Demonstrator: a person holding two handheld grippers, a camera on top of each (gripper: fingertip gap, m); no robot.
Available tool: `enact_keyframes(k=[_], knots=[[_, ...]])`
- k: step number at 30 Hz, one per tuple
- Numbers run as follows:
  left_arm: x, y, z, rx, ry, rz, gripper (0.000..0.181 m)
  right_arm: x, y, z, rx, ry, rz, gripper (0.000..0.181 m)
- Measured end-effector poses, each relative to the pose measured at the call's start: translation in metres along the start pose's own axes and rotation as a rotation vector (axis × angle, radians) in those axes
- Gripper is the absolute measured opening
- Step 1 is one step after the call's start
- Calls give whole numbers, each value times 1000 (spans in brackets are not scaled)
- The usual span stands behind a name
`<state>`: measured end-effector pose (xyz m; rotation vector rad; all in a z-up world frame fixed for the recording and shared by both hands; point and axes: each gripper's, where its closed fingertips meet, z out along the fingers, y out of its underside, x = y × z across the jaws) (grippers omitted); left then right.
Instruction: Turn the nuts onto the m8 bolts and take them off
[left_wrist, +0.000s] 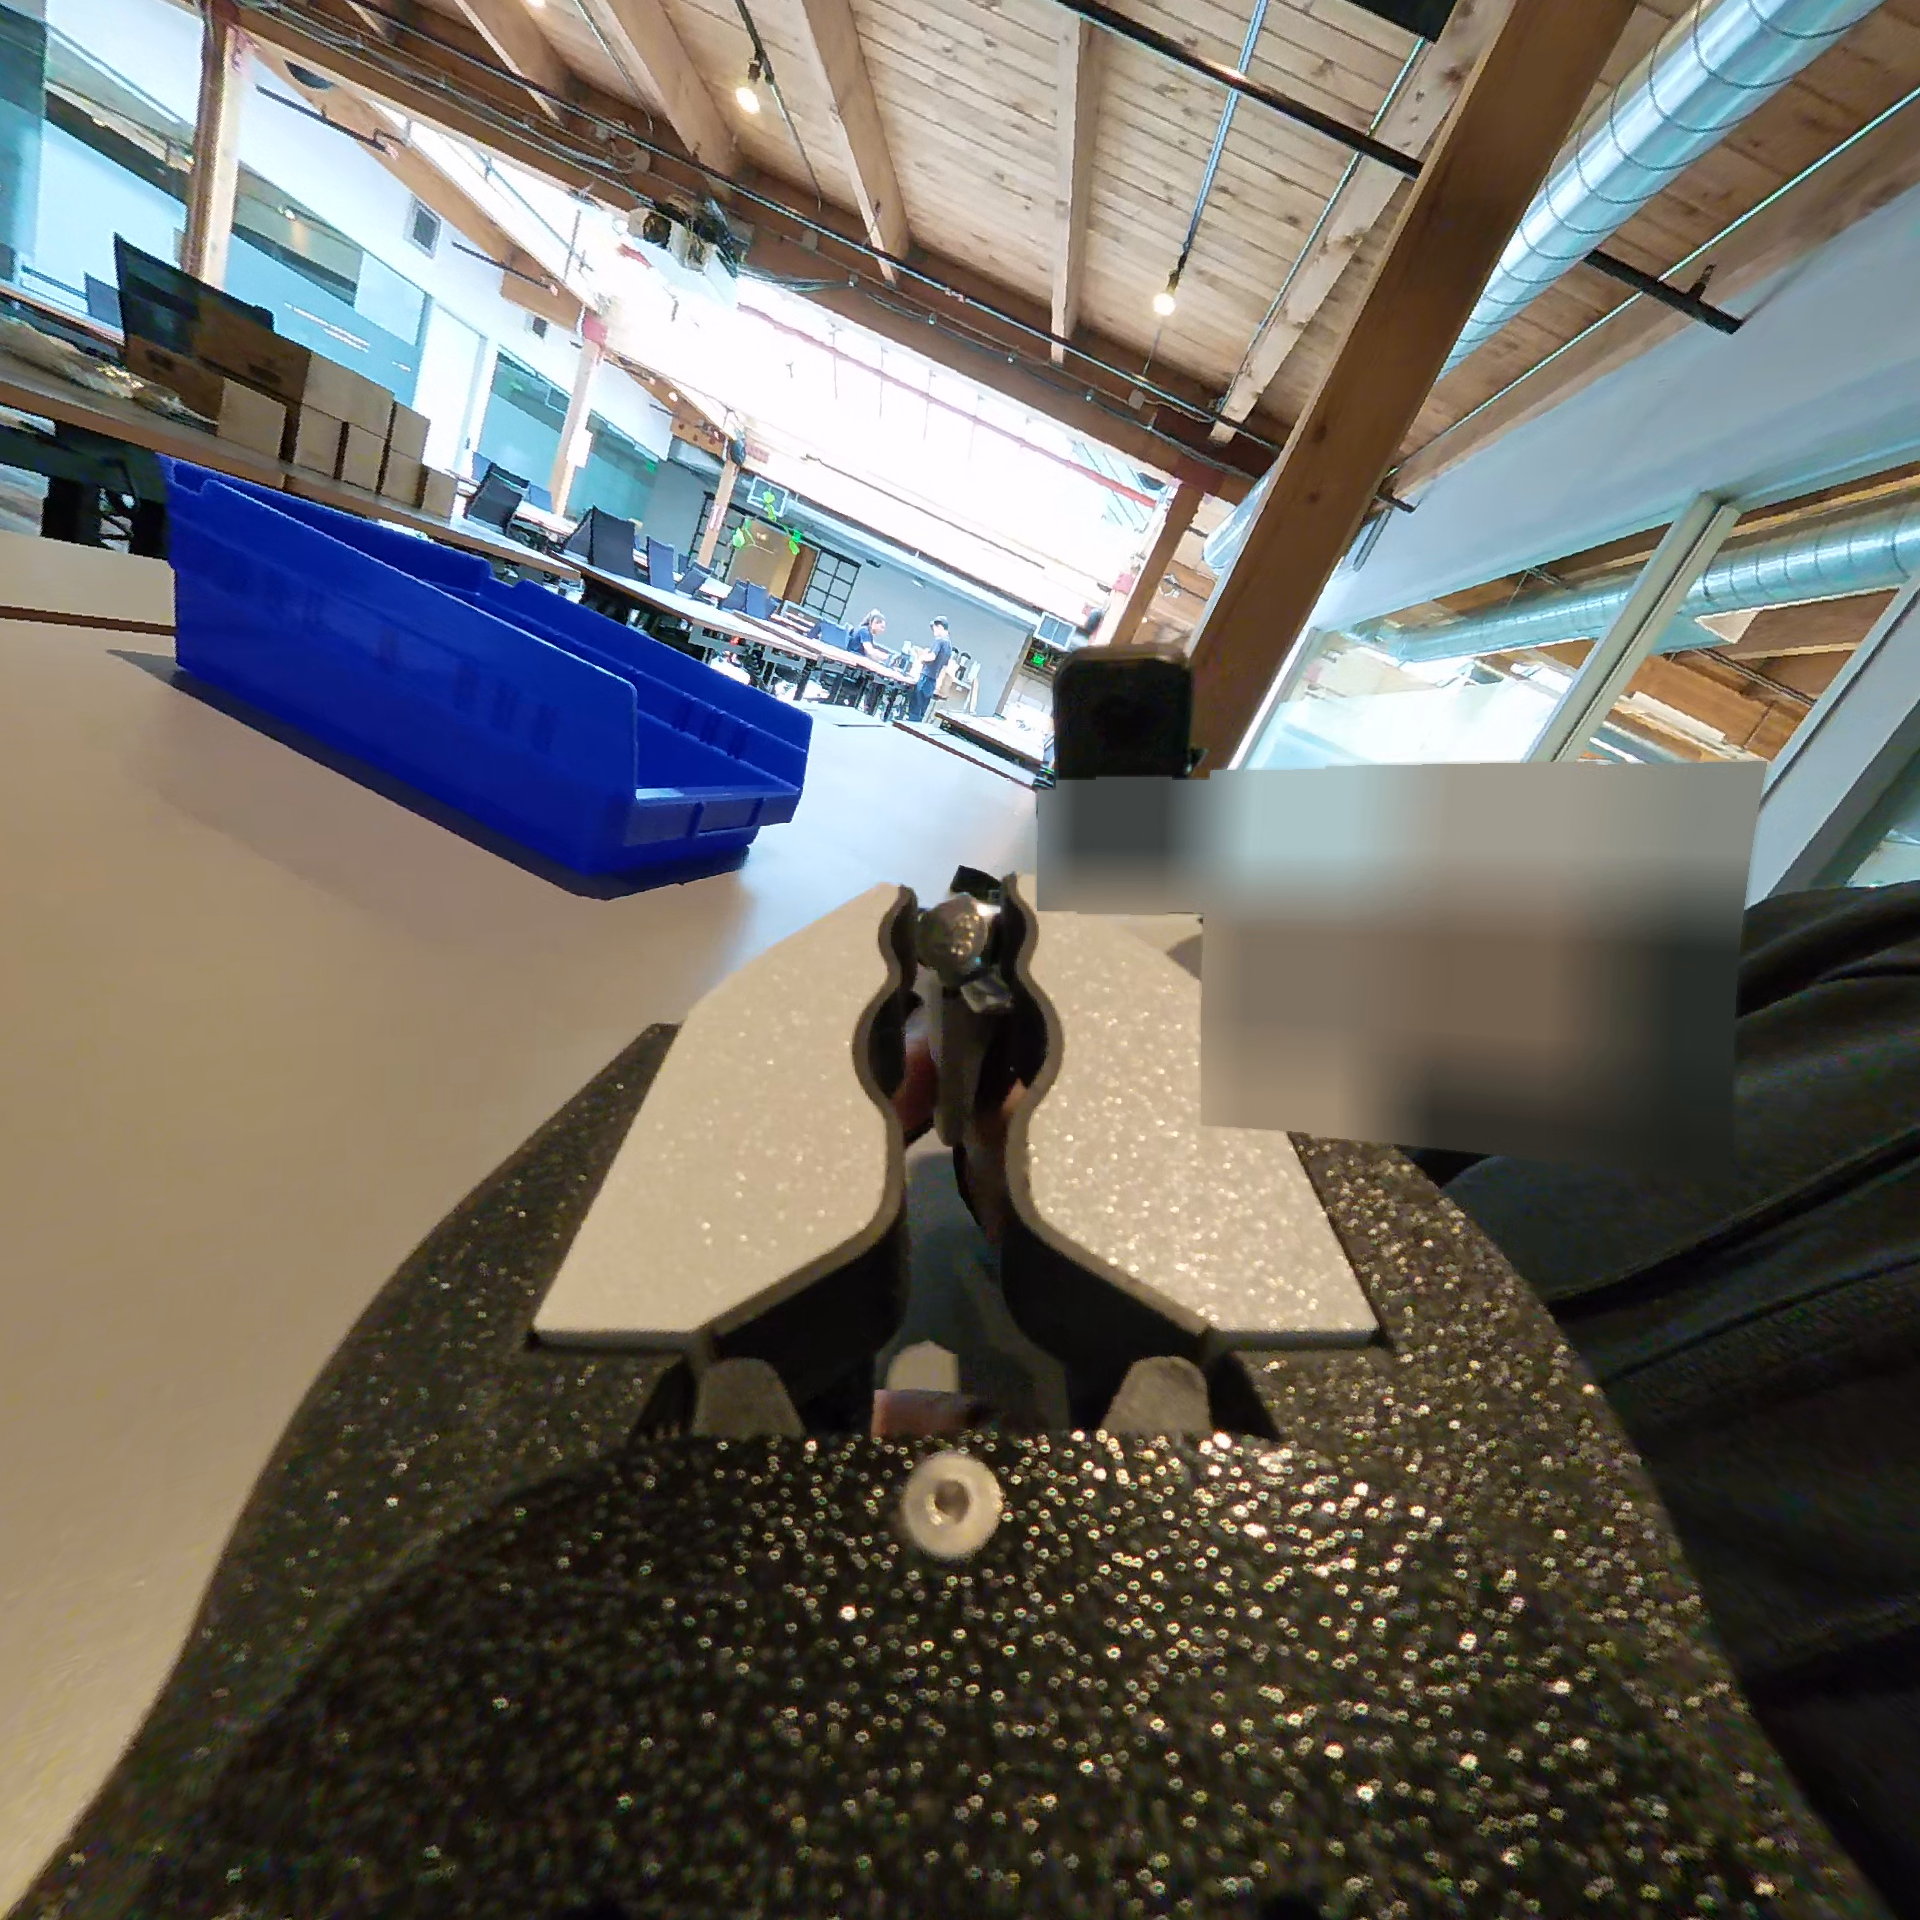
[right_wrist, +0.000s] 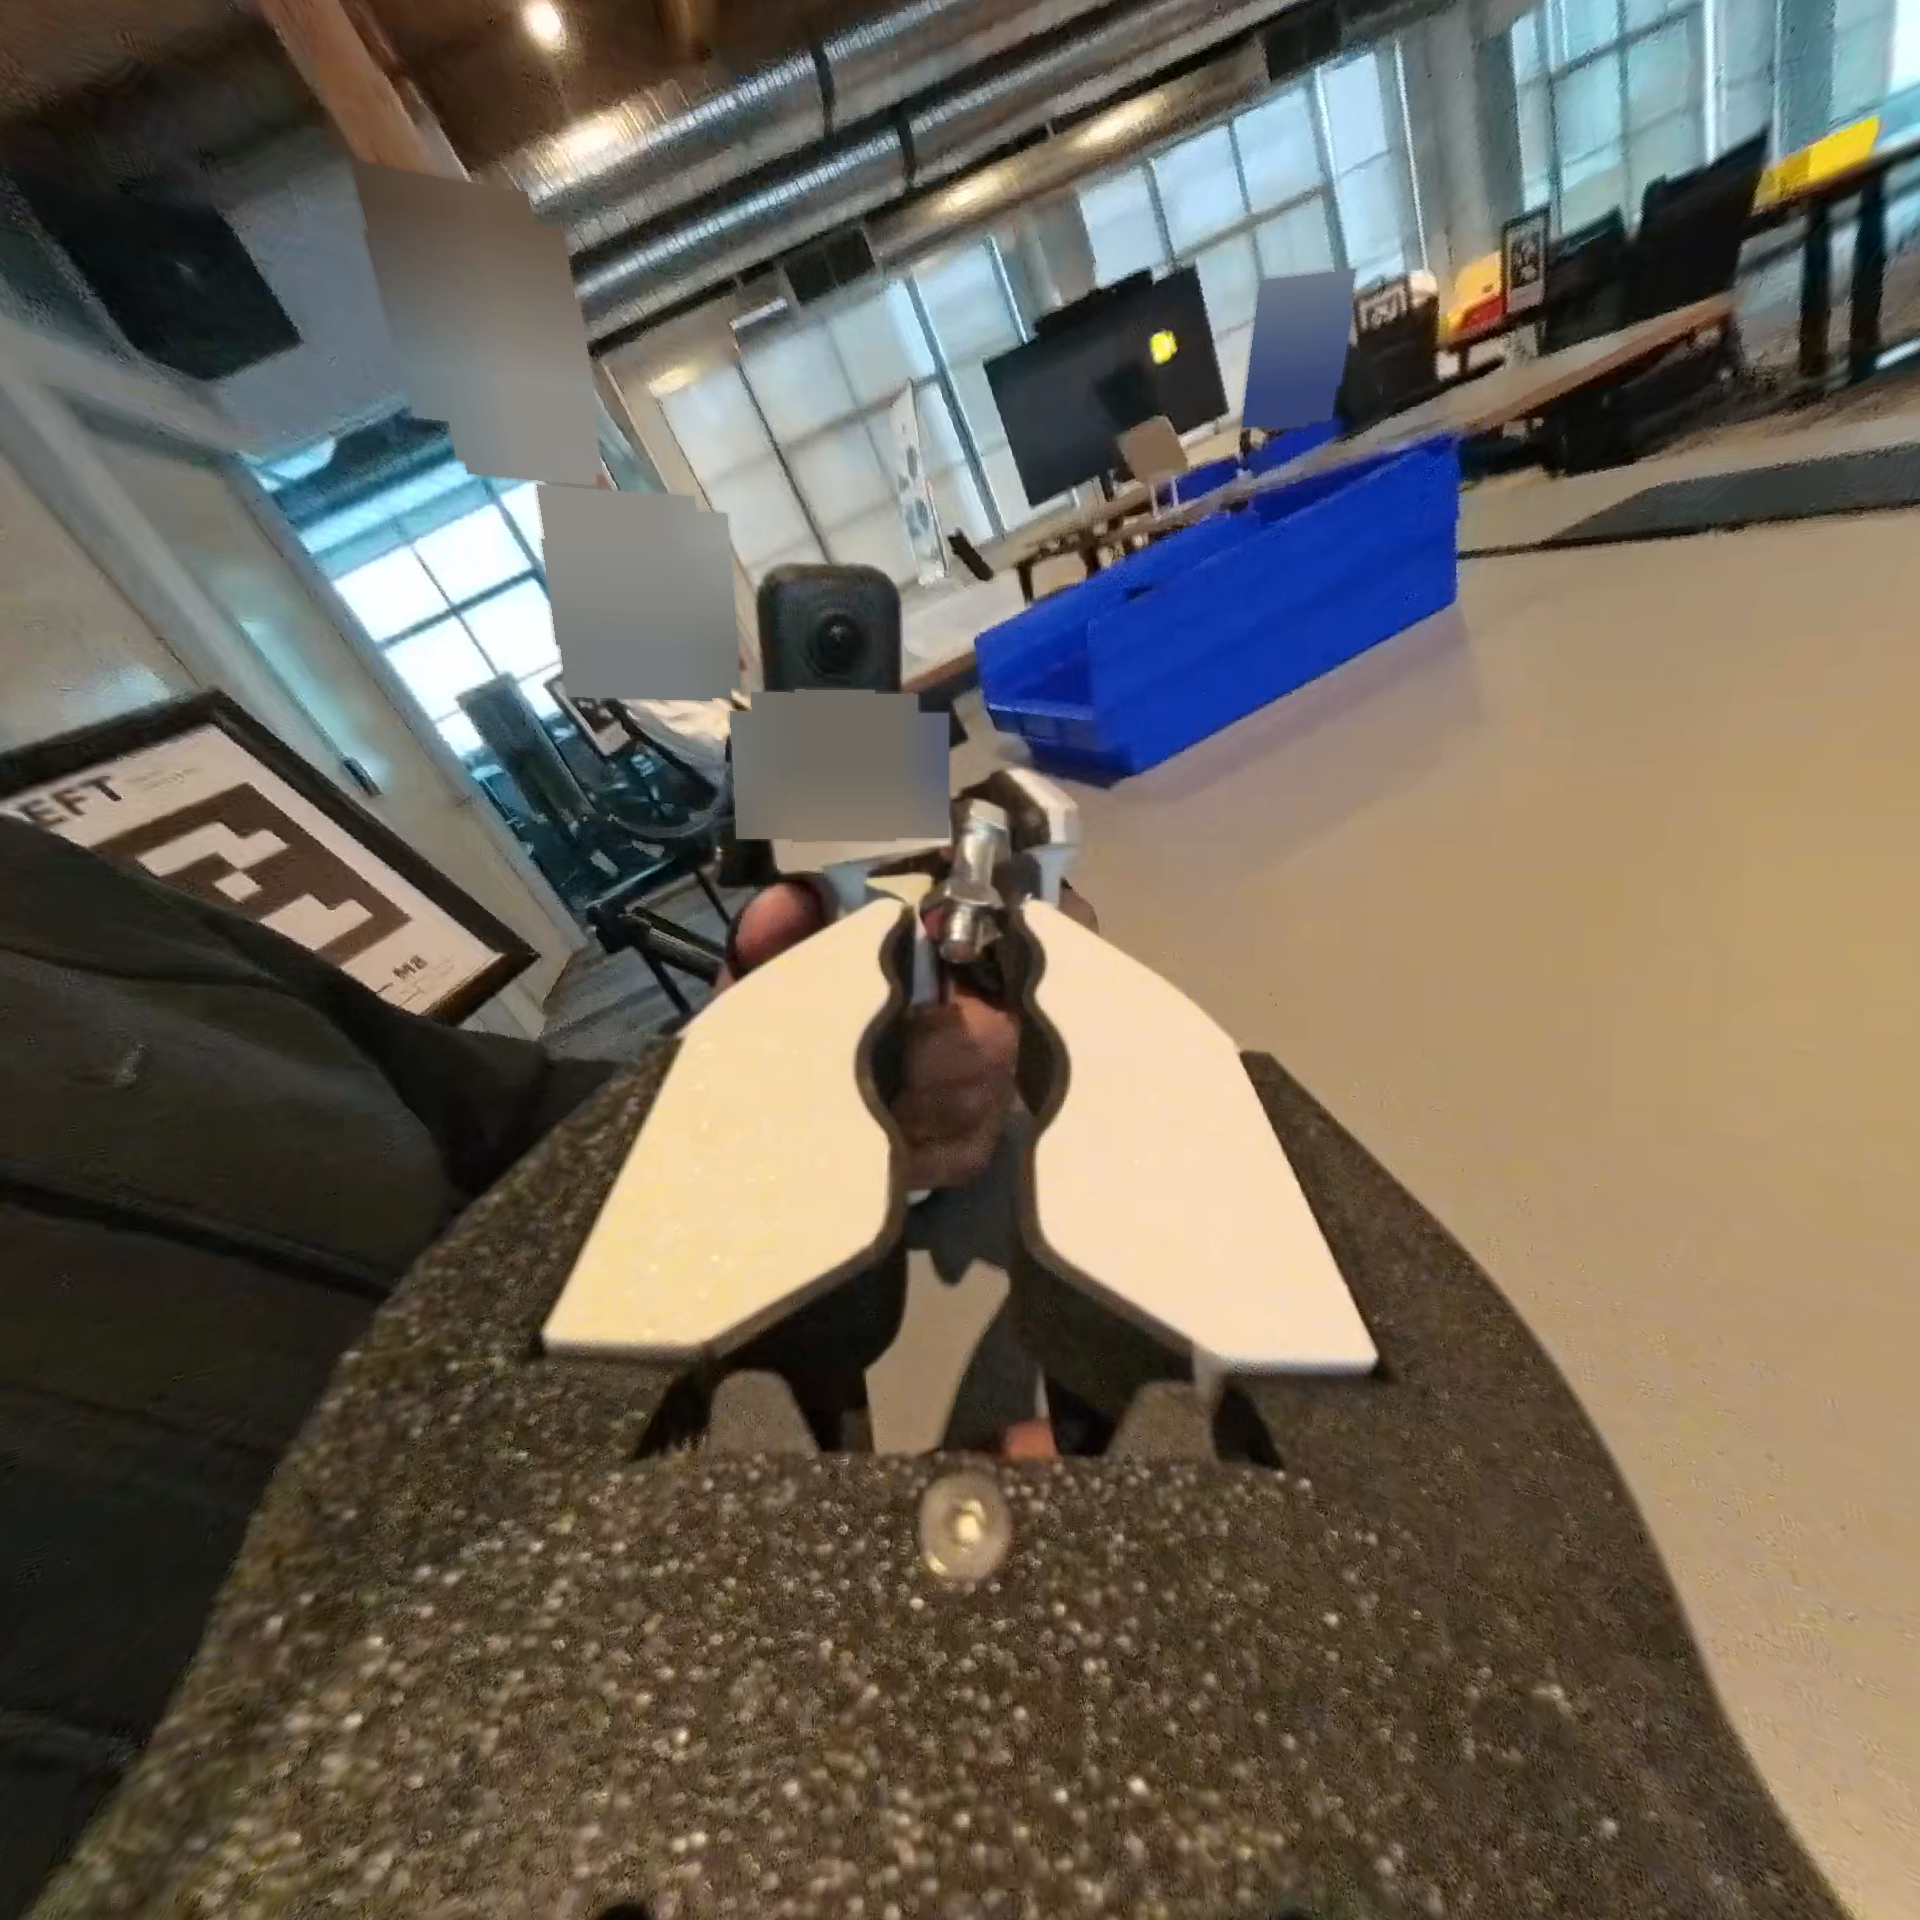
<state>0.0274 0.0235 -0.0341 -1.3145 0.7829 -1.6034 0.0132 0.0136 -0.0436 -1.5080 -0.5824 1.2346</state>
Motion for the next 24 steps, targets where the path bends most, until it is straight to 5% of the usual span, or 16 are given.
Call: enact_keyframes(k=[3,10,13,18,24], knots=[[-2,-3,-2,20,-1,-20,15,-3,-1,1,10,45,-151,26],[-3,-4,-2,24,0,-26,14,4,6,6,-107,431,-977,36],[-2,-3,-2,19,2,-25,14,9,7,7,-129,522,-1079,26],[-1,-2,-1,10,6,-20,15,16,0,1,-104,515,-885,6],[-2,-4,-2,23,6,-27,15,4,2,2,-44,142,-171,0]])
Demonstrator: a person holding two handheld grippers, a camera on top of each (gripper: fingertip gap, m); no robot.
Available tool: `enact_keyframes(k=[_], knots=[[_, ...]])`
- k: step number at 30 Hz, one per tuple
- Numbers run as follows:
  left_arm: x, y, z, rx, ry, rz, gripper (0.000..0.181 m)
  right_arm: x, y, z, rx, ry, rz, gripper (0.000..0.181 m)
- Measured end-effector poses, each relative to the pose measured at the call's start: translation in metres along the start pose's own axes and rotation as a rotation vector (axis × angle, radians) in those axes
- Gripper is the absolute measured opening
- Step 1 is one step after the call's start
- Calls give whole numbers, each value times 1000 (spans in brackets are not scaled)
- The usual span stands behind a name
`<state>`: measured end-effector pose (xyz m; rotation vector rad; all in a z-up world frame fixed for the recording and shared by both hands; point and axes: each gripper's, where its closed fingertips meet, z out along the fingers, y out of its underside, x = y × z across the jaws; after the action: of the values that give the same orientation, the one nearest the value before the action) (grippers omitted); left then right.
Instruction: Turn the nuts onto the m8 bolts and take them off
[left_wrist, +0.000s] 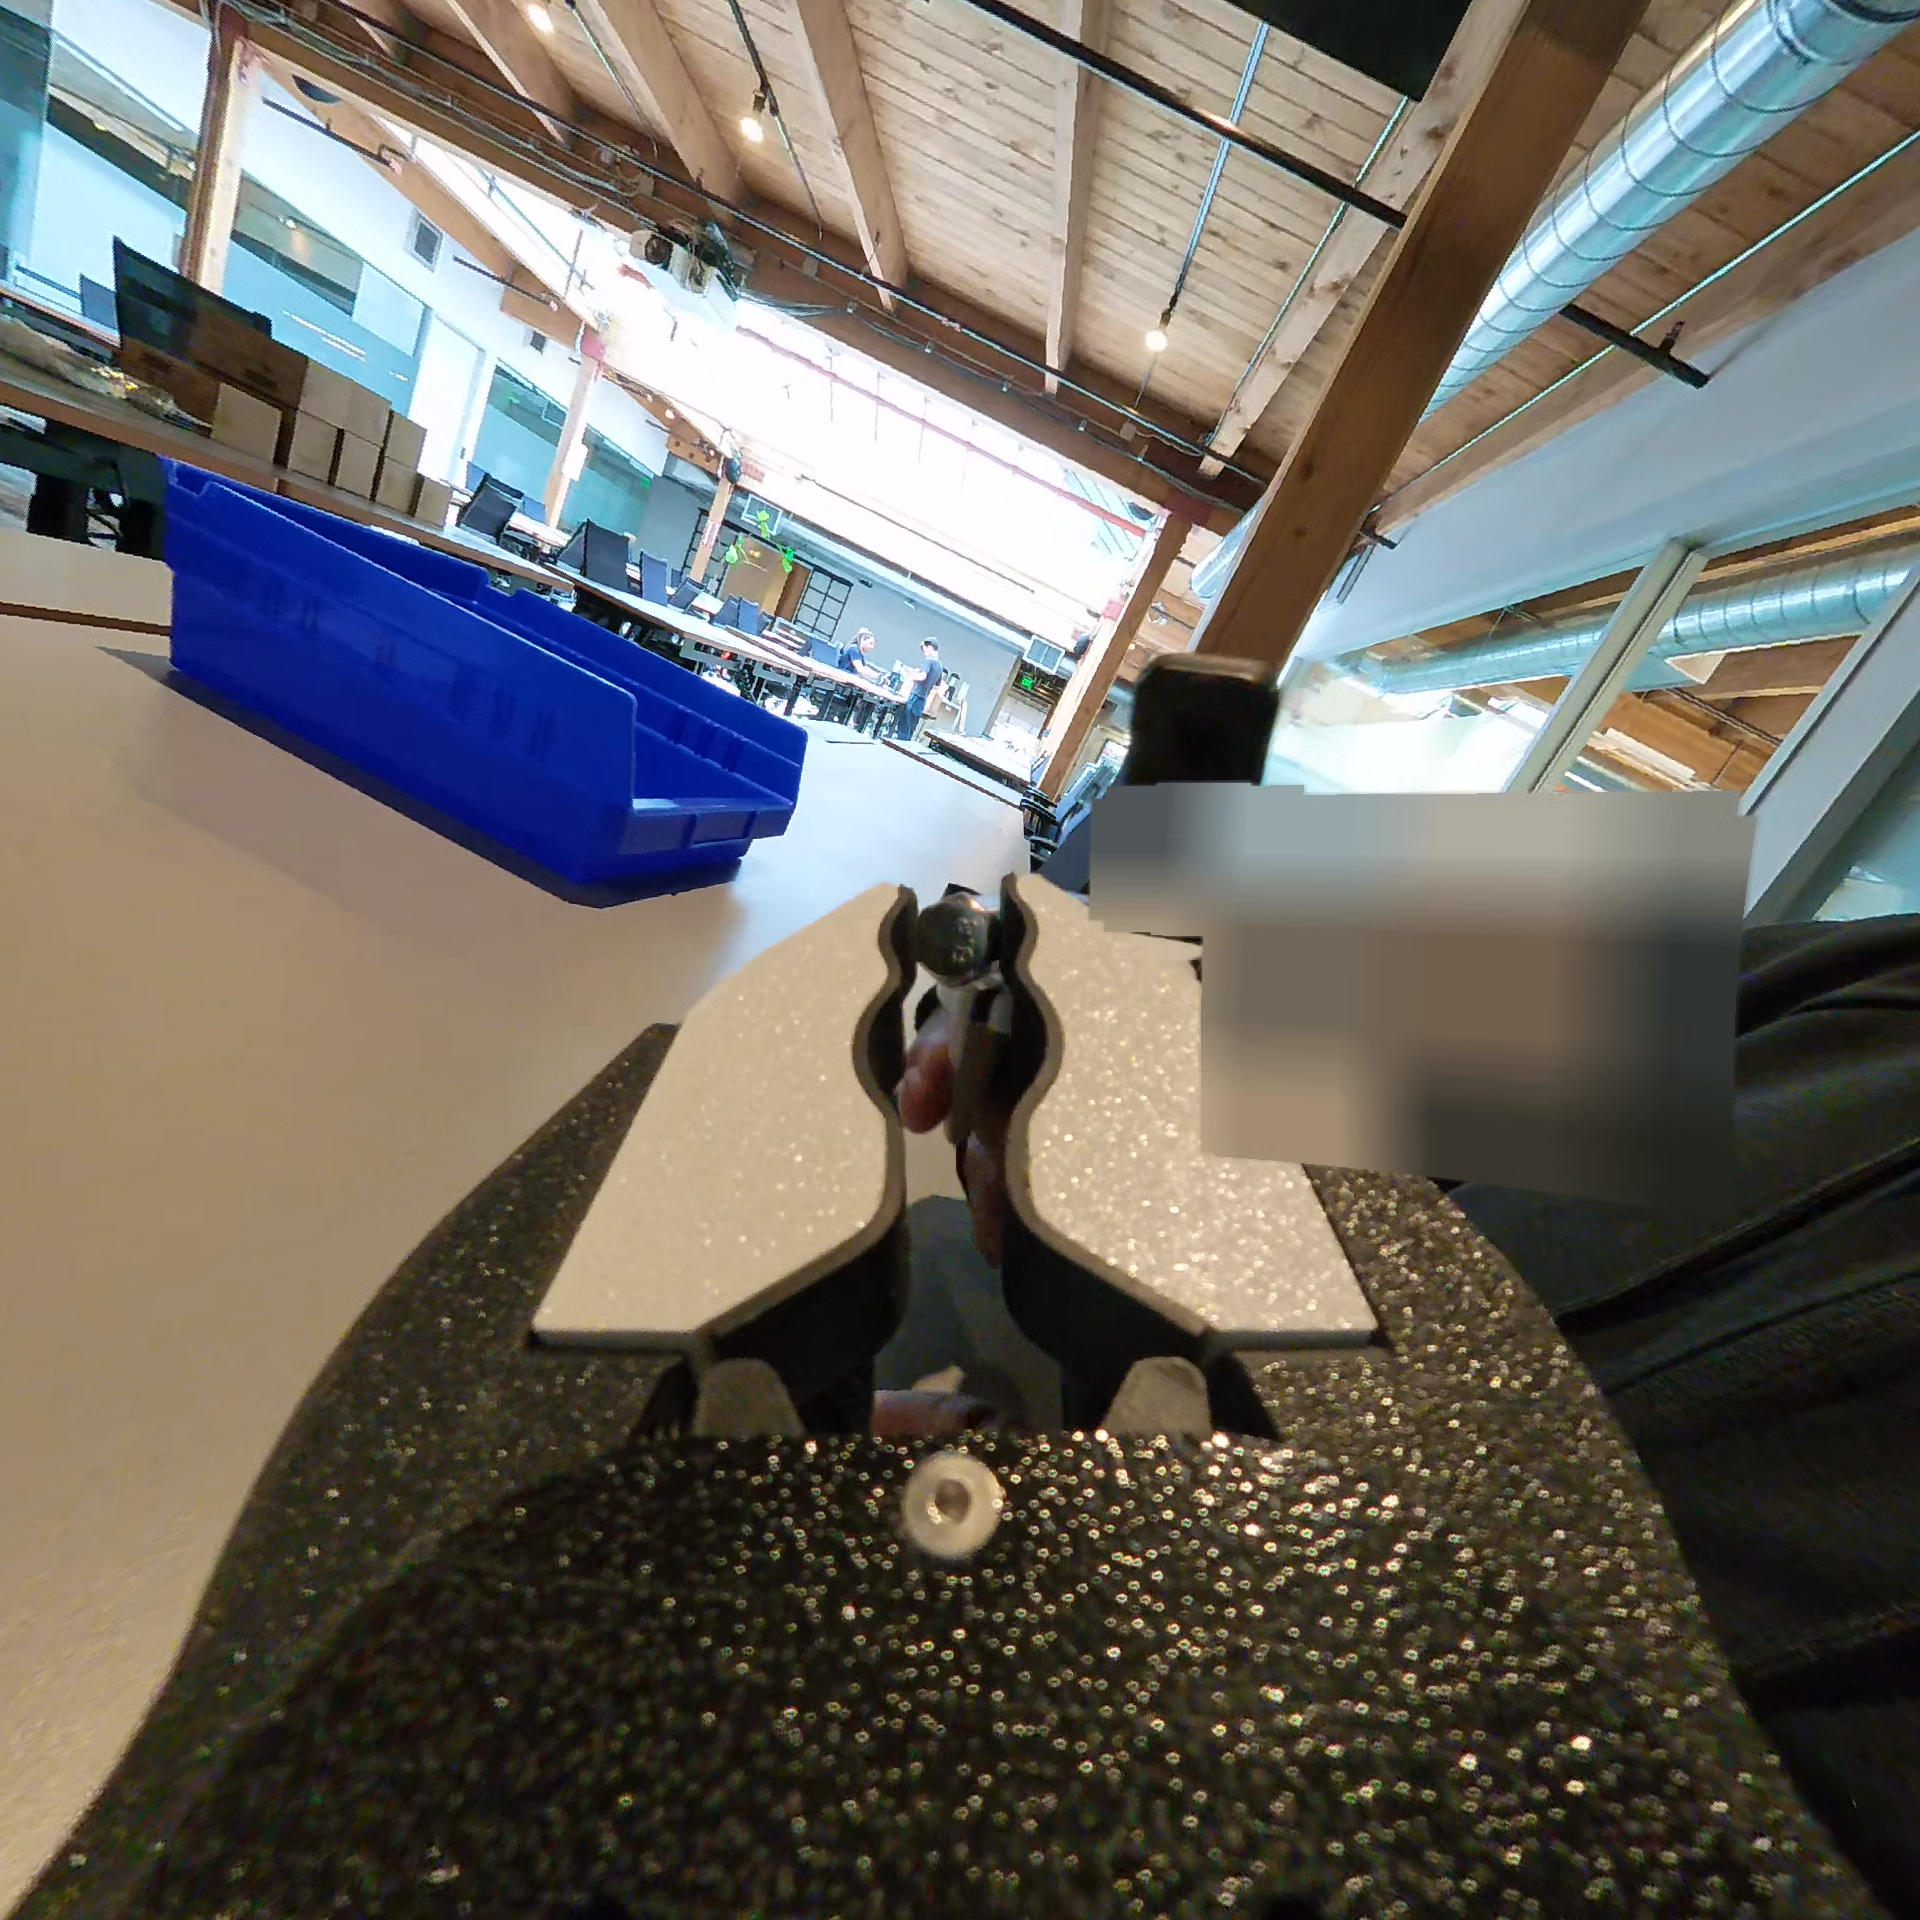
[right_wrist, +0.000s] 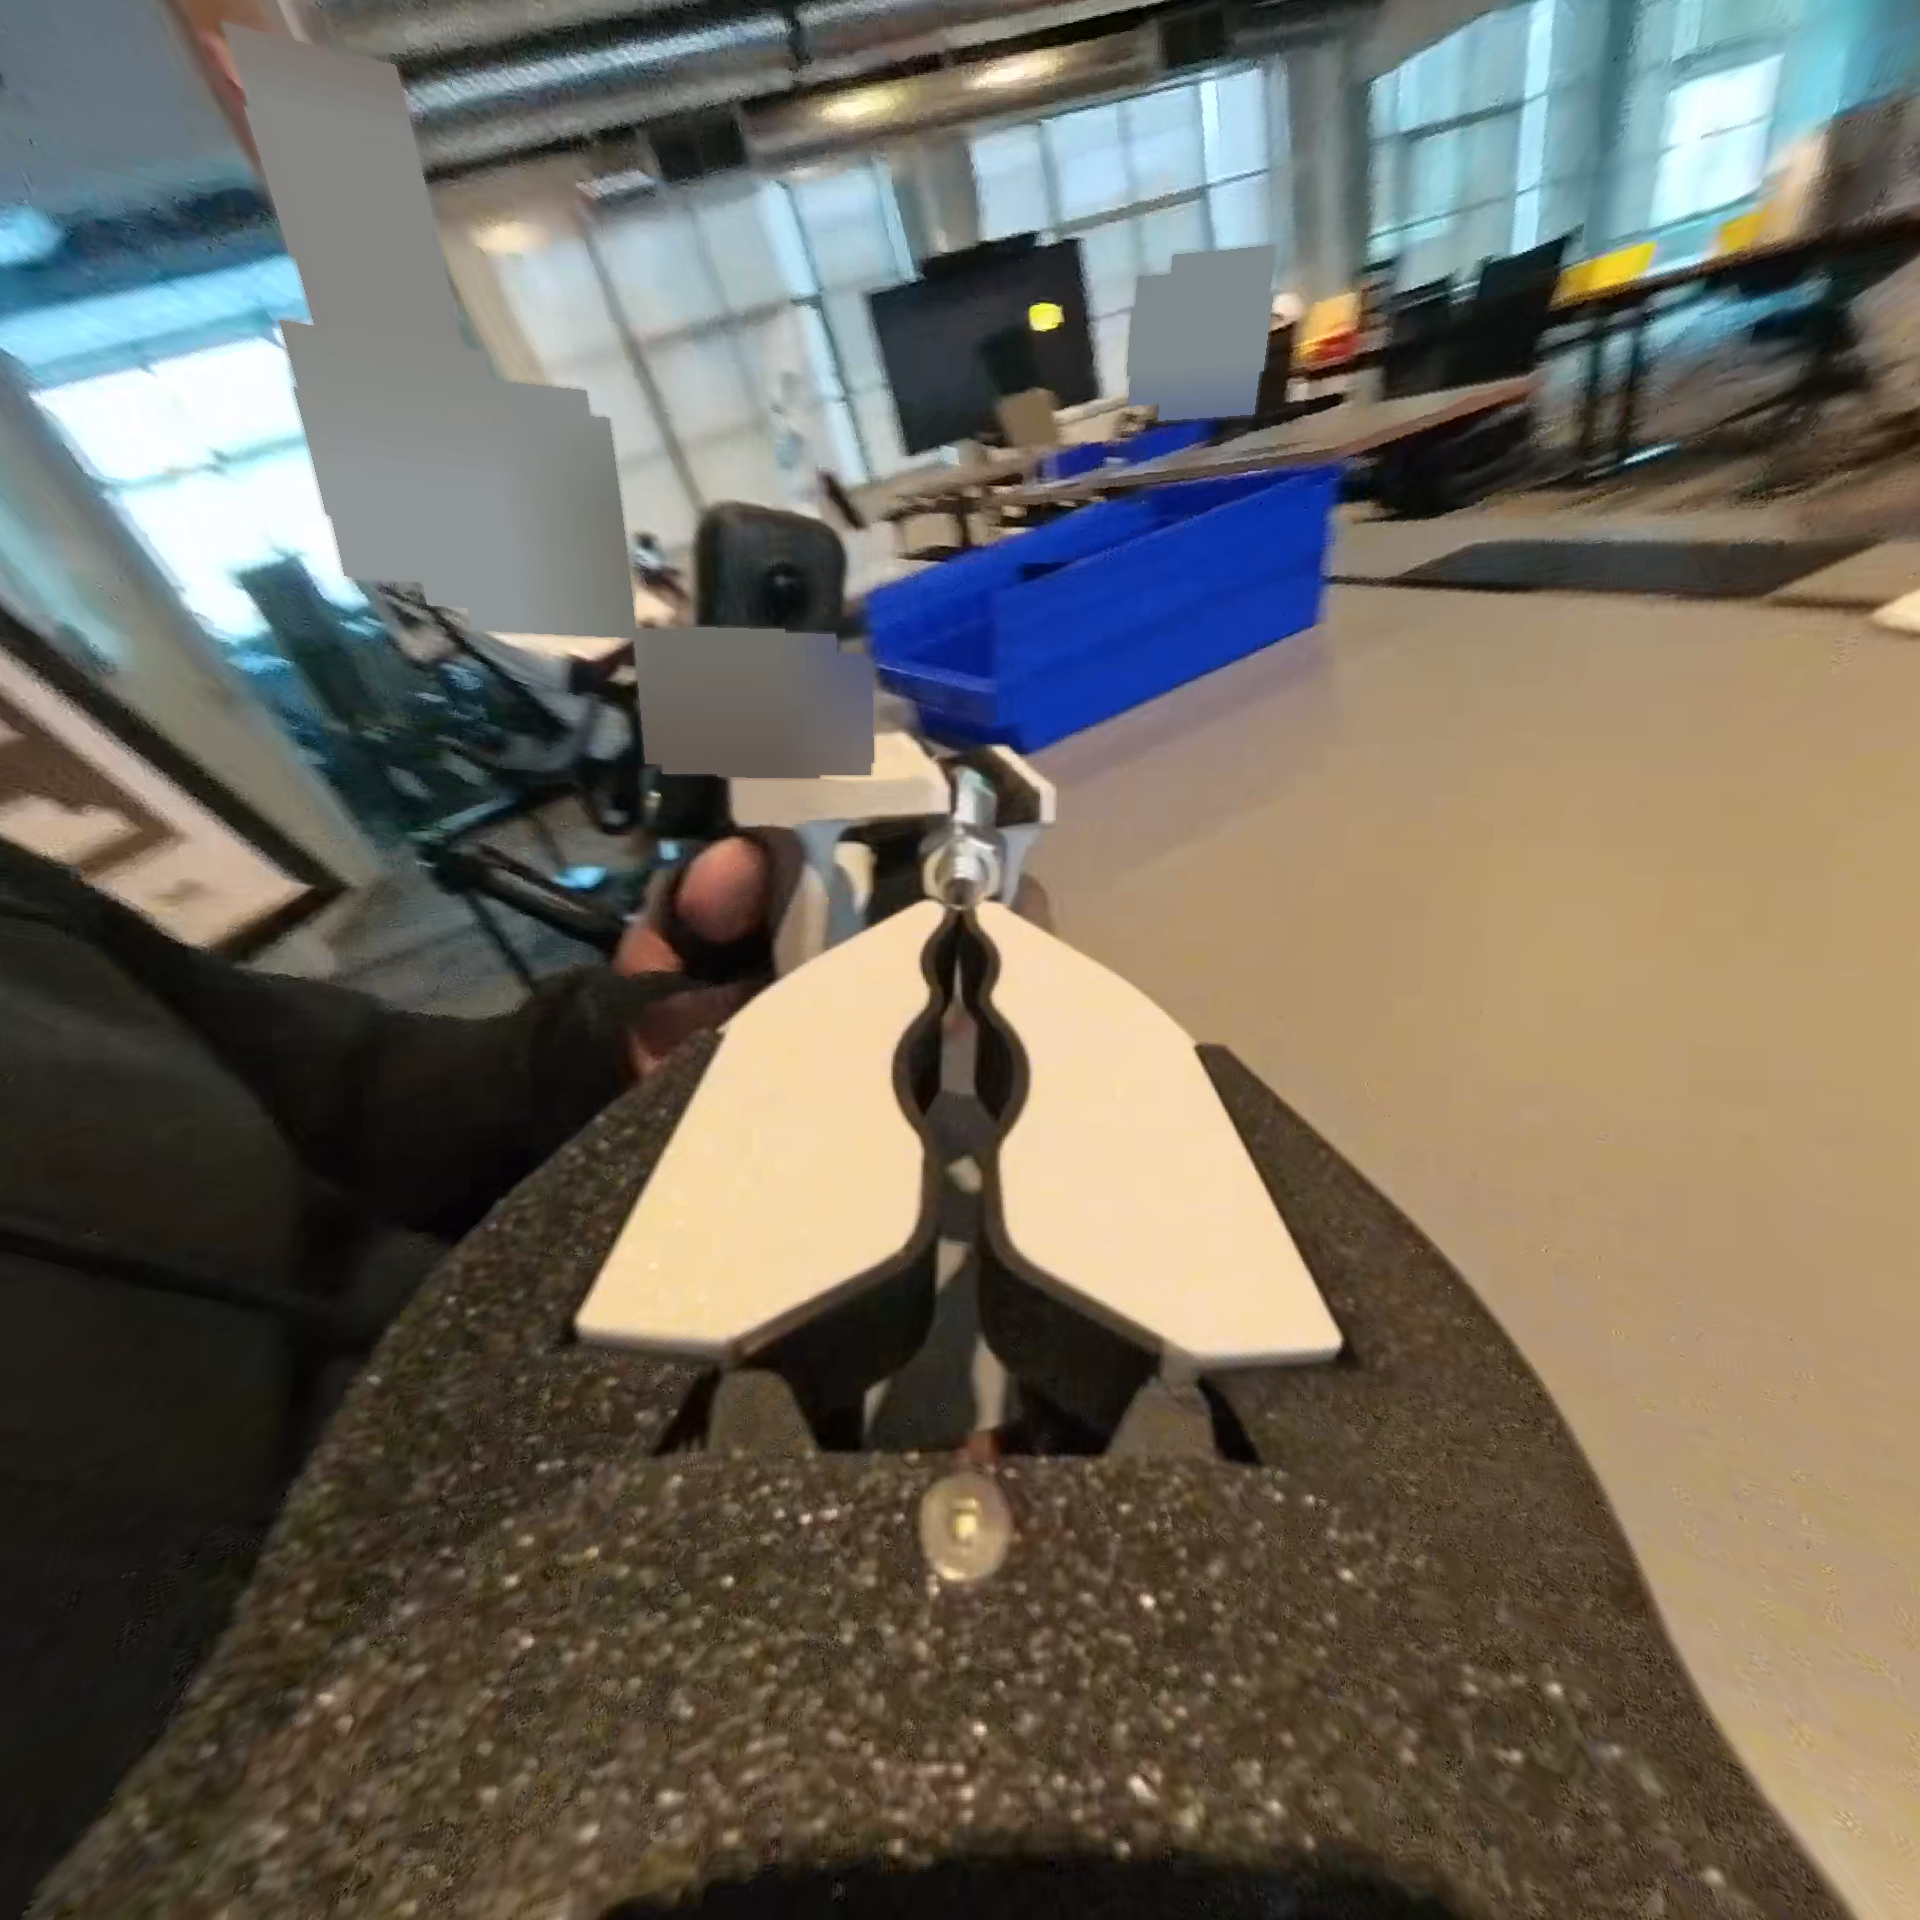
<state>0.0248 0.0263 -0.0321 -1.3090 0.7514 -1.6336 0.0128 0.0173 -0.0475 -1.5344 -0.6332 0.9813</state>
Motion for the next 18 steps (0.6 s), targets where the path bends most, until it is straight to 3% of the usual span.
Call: enact_keyframes(k=[3,7,11,13,16,18], knots=[[-3,-3,-2,15,-7,-23,14,1,1,-1,5,-31,-5,19],[-3,-1,-1,8,-8,-21,15,4,1,0,-24,117,-376,33],[-1,2,1,-10,-7,-4,14,8,-5,1,-22,336,-784,34],[-1,2,1,-15,-9,4,14,7,-6,1,-22,394,-891,25],[0,3,2,-18,-9,12,15,7,-5,2,-24,405,-868,14],[0,3,1,-18,-6,12,15,5,-3,2,-21,322,-679,14]])
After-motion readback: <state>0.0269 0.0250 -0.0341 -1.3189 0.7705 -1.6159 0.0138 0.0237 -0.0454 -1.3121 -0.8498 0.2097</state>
